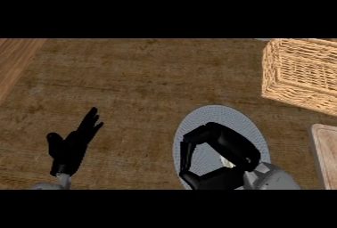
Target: Pick the cupcake from the placemat and place it in the basket
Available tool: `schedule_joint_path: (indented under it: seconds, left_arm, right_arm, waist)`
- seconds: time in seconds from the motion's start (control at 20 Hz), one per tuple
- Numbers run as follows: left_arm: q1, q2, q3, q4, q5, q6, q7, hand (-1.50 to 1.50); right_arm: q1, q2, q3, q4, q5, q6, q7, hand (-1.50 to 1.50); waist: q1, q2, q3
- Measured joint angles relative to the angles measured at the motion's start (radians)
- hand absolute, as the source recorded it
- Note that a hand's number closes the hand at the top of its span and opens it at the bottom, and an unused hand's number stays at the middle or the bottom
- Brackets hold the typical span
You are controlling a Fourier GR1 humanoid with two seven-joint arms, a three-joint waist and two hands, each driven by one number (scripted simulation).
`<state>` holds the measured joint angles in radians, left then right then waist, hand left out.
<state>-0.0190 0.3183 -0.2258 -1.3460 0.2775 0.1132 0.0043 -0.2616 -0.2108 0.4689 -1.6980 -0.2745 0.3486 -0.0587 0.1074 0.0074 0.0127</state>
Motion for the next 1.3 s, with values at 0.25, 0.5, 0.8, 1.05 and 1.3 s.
schedule_joint_path:
  seconds: [0.25, 0.5, 0.8, 1.05, 1.3]
  left_arm:
    - [0.031, 0.045, 0.029, -0.017, 0.009, 0.02, 0.089, 0.0]
    - [0.064, 0.059, 0.044, -0.045, 0.012, 0.042, 0.126, 0.0]
    - [0.076, 0.063, 0.049, -0.068, 0.015, 0.048, 0.148, 0.0]
    - [0.079, 0.059, 0.04, -0.088, 0.005, 0.056, 0.169, 0.0]
    - [0.085, 0.062, 0.045, -0.097, 0.007, 0.048, 0.165, 0.0]
  right_arm:
    - [0.002, 0.007, 0.197, -0.061, 0.107, 0.077, 0.014, -1.5]
    - [-0.119, -0.08, 0.181, -0.15, 0.306, 0.058, 0.099, -1.5]
    - [-0.36, -0.219, 0.048, -0.217, 0.386, 0.157, 0.236, -1.5]
    - [-0.556, -0.345, -0.067, -0.182, 0.291, 0.351, 0.3, -1.5]
    - [-0.684, -0.47, -0.103, -0.112, 0.187, 0.569, 0.323, -1.5]
  waist:
    - [-0.063, -0.017, 0.001]
    - [-0.099, -0.027, -0.001]
    - [-0.107, -0.025, -0.003]
    - [-0.103, -0.02, -0.005]
    - [-0.103, -0.018, -0.006]
